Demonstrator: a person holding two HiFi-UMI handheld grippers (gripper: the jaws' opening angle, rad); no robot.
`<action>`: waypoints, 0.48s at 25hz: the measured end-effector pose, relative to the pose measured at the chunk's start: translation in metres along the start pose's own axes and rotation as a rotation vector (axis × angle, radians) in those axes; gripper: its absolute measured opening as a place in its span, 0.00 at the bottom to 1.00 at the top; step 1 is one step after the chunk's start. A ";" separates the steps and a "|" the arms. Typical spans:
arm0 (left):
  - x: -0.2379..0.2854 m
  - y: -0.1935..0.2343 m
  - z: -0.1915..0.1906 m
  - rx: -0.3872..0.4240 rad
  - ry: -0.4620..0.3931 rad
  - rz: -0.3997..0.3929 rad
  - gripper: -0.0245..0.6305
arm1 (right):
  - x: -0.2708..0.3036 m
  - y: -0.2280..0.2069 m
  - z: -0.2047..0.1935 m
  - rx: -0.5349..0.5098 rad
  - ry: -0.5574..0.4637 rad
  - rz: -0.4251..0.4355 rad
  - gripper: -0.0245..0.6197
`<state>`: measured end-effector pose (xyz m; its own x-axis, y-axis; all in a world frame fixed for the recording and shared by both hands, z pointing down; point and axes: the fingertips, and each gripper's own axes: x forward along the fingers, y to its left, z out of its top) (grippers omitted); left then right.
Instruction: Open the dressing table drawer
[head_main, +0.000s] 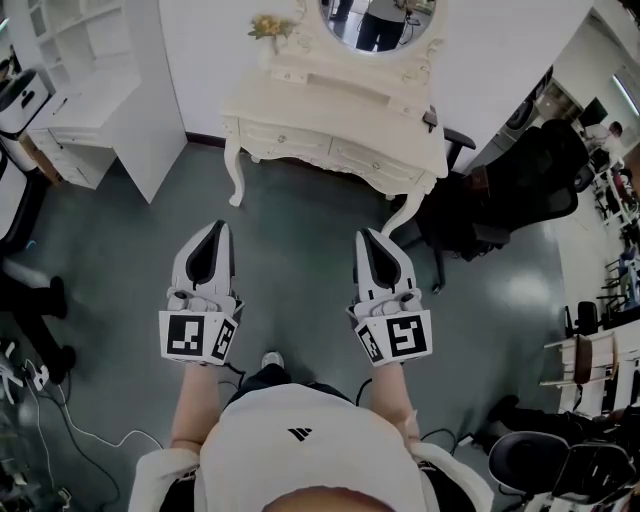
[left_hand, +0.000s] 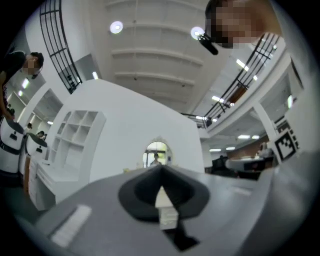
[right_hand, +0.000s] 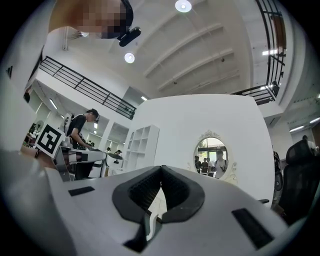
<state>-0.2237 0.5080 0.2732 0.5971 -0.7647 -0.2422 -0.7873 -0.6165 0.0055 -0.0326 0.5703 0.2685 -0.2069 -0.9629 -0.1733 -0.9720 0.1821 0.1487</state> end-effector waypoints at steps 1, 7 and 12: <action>0.004 0.004 0.000 0.005 -0.004 -0.004 0.05 | 0.006 0.000 0.000 0.002 -0.004 -0.004 0.02; 0.019 0.027 -0.004 0.008 0.005 -0.027 0.05 | 0.033 0.008 -0.005 -0.004 -0.004 -0.013 0.02; 0.031 0.042 -0.019 -0.018 0.026 -0.028 0.05 | 0.049 0.009 -0.020 0.001 0.029 -0.017 0.02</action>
<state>-0.2348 0.4549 0.2841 0.6227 -0.7518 -0.2170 -0.7677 -0.6406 0.0166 -0.0489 0.5209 0.2808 -0.1870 -0.9712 -0.1476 -0.9754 0.1658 0.1450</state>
